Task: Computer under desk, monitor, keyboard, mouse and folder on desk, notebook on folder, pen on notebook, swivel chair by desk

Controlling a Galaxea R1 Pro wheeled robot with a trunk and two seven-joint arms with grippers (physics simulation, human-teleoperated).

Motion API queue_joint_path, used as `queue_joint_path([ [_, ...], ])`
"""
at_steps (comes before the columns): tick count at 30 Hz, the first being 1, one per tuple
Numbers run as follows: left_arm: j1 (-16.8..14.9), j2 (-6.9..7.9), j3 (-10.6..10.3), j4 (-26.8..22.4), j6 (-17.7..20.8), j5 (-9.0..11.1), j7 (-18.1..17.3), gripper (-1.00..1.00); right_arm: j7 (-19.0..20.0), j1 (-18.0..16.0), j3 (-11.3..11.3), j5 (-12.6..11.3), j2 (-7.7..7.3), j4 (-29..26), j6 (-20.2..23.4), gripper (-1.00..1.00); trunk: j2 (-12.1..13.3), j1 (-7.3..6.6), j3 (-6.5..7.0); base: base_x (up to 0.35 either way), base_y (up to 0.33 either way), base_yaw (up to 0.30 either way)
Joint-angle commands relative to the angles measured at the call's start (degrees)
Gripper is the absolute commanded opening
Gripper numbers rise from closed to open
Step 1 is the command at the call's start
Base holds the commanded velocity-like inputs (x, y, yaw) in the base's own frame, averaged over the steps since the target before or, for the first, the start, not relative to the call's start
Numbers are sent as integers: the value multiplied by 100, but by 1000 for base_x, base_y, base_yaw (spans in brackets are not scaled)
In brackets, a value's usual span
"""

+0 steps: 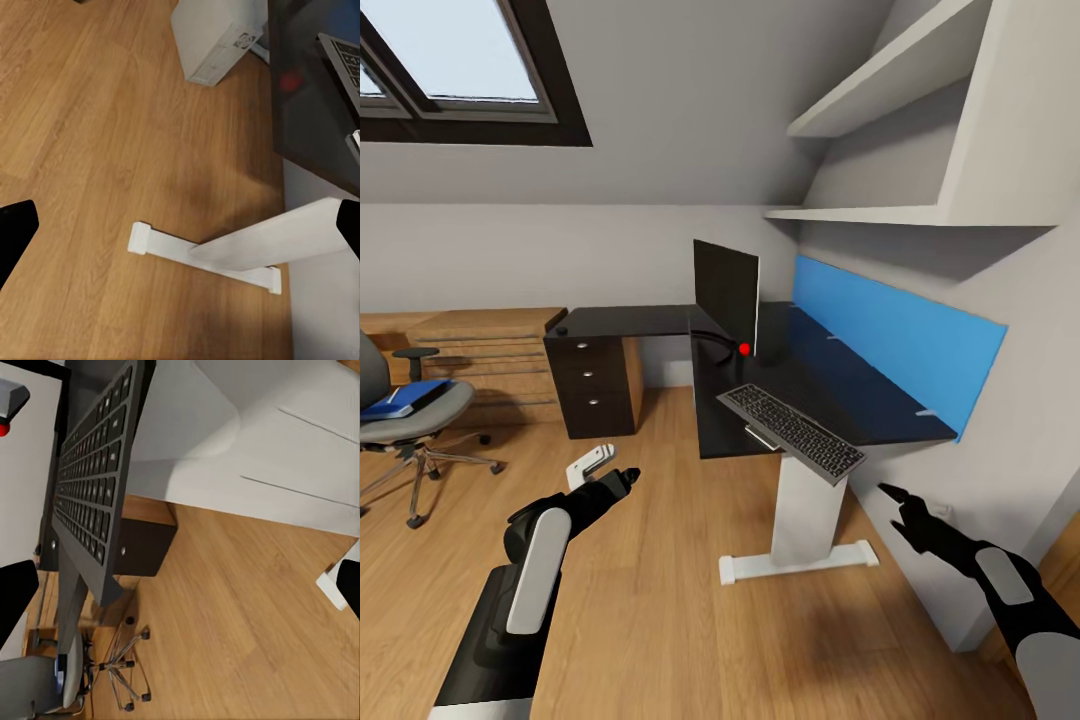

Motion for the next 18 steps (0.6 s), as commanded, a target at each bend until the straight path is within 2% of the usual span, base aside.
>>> queue_joint_path([
  [1, -5, -2, 9, -7, 17, 59, 48, 100, 100, -5, -26, -24, -1, 10, 43, 100, -3, 0, -6, 0, 0, 0],
  [7, -5, -8, 4, 3, 11, 67, 56, 100, 650, -4, -23, -219, -15, 94, 44, 100, -3, 0, -6, 0, 0, 0],
  [13, -5, 12, 3, -6, 6, 28, 57, 100, 765, -2, -20, -269, -24, 183, 12, 100, -3, 0, -6, 35, 0, 0],
  [18, -5, 18, -2, -13, 4, 22, 46, 100, 766, -4, -19, -269, -24, 191, 4, 100, -3, 0, -6, 222, 0, 0],
])
